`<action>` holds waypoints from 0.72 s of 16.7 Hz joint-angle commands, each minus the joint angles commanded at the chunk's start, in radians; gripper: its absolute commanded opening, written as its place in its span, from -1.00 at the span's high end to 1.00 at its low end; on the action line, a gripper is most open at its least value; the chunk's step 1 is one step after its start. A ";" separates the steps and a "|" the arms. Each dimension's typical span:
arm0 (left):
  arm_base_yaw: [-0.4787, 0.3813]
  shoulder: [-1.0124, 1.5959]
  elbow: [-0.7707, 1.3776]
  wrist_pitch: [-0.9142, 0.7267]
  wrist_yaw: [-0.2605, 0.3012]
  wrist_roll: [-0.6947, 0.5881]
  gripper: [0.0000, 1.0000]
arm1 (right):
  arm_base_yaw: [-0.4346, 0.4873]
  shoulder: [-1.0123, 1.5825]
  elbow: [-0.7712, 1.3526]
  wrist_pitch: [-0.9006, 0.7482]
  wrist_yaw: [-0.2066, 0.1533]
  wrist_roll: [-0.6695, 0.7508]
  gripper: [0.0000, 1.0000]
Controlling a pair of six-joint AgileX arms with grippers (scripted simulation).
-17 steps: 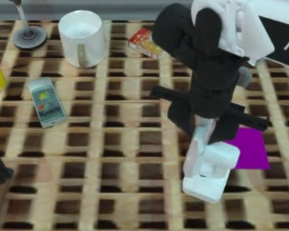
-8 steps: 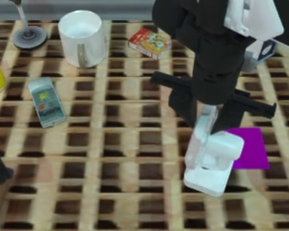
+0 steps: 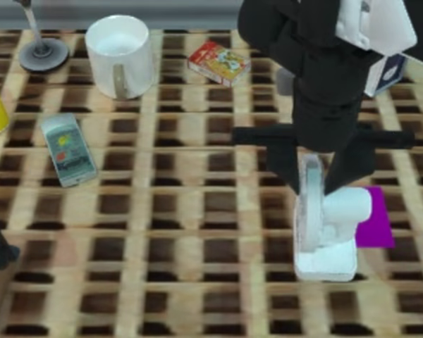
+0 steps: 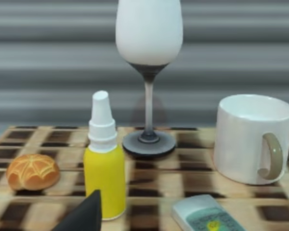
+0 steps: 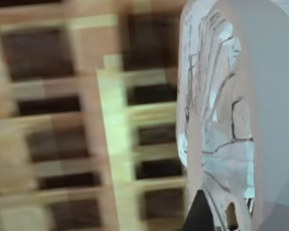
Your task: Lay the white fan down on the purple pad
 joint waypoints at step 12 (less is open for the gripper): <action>0.000 0.000 0.000 0.000 0.000 0.000 -1.00 | -0.176 -0.045 -0.052 0.015 -0.008 -1.285 1.00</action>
